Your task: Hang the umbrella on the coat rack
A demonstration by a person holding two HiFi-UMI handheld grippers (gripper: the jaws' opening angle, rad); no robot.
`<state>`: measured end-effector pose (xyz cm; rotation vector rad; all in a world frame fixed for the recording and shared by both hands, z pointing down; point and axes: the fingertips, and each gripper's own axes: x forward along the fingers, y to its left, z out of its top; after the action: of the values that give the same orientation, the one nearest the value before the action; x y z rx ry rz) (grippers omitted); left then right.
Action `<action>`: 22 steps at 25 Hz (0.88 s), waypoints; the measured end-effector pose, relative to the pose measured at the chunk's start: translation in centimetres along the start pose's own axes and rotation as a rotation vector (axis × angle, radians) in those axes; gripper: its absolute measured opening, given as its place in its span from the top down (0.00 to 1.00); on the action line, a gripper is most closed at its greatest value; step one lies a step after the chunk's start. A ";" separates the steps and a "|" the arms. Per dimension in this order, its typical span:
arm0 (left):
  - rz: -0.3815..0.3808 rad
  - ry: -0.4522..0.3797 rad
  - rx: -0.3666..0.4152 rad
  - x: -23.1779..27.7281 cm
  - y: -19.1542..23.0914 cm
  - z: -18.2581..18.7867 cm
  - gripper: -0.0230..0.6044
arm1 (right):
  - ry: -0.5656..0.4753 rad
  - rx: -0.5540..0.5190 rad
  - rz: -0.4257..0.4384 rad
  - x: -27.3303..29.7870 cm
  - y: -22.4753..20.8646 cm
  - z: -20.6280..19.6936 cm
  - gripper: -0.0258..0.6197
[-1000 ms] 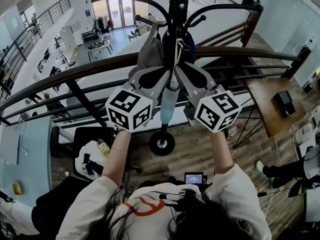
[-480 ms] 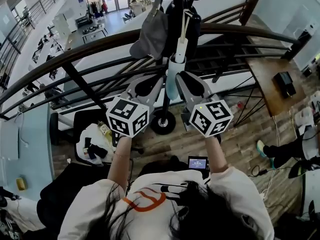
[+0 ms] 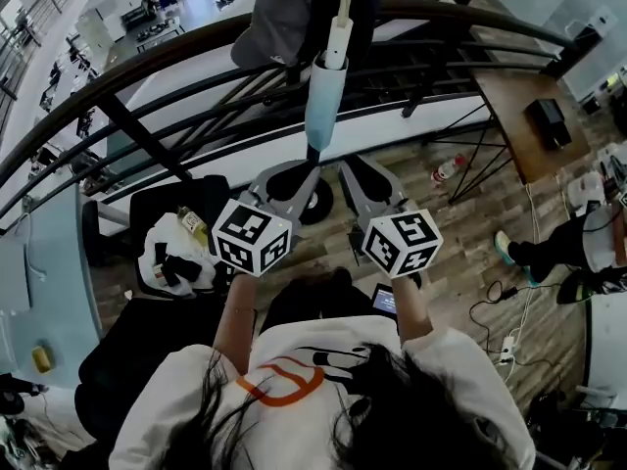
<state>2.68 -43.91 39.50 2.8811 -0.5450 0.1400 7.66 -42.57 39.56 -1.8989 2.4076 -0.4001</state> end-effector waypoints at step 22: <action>0.236 -0.027 -0.018 0.7 -12.0 -3.4 0.93 | 0.055 0.081 0.110 -14.5 -6.7 -3.4 0.91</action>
<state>7.56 -32.49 40.72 2.7957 -0.8853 0.1314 16.89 -29.49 42.63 -1.7361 2.4747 -0.5413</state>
